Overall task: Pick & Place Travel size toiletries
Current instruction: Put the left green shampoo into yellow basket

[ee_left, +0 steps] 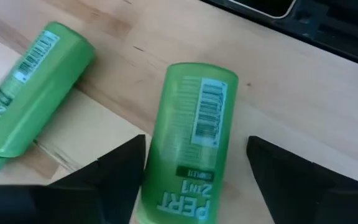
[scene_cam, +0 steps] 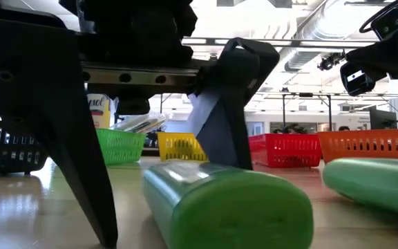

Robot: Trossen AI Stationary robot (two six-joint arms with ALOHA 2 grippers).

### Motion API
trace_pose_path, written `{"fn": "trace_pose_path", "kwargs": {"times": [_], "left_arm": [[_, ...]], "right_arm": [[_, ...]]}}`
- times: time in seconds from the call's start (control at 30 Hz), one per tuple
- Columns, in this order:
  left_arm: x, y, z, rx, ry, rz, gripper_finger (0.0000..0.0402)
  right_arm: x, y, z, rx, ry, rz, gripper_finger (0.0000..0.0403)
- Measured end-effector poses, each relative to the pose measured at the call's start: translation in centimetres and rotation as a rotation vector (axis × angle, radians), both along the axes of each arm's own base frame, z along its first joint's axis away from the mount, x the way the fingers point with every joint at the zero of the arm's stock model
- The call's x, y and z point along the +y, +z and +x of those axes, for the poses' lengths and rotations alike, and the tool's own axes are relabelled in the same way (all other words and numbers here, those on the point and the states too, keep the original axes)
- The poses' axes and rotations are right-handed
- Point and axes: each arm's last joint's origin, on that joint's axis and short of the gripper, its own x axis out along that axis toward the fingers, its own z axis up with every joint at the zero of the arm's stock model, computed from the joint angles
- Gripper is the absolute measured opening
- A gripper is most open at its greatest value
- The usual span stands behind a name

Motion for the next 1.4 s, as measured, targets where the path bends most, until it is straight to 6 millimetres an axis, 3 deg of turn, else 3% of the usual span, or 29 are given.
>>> {"fn": "trace_pose_path", "kwargs": {"times": [0.33,0.53,0.63,0.7,0.93,1.17,1.27,1.4], "left_arm": [[0.5,-0.1,0.2,0.002,-0.005,-0.004,0.0132],[0.7,0.8,-0.2,-0.001,0.011,0.021,0.0124],[1.1,2.9,-1.2,0.011,0.029,0.054,0.0122],[1.6,5.4,-1.9,-0.015,0.057,0.061,0.0122],[4.1,14.0,-6.5,-0.044,0.174,0.047,0.0121],[8.2,21.5,-13.1,-0.138,0.266,-0.109,0.012],[10.8,22.9,-16.5,-0.197,0.327,-0.173,0.012],[14.3,22.0,-20.5,-0.269,0.455,-0.269,0.0119]], "right_arm": [[0.0,0.0,0.0,-0.001,-0.006,-0.004,0.0004],[0.0,0.0,0.0,-0.002,-0.007,-0.004,0.0004],[0.0,0.0,0.0,-0.004,-0.004,-0.003,0.0004],[0.0,0.0,0.0,-0.004,-0.002,-0.001,0.0004],[0.0,0.0,0.0,-0.004,0.003,0.001,0.0004],[0.0,0.0,0.0,-0.004,0.003,0.001,0.0004],[0.0,0.0,0.0,-0.004,0.002,0.001,0.0004],[0.0,0.0,0.0,-0.004,0.002,0.001,0.0004]]}}
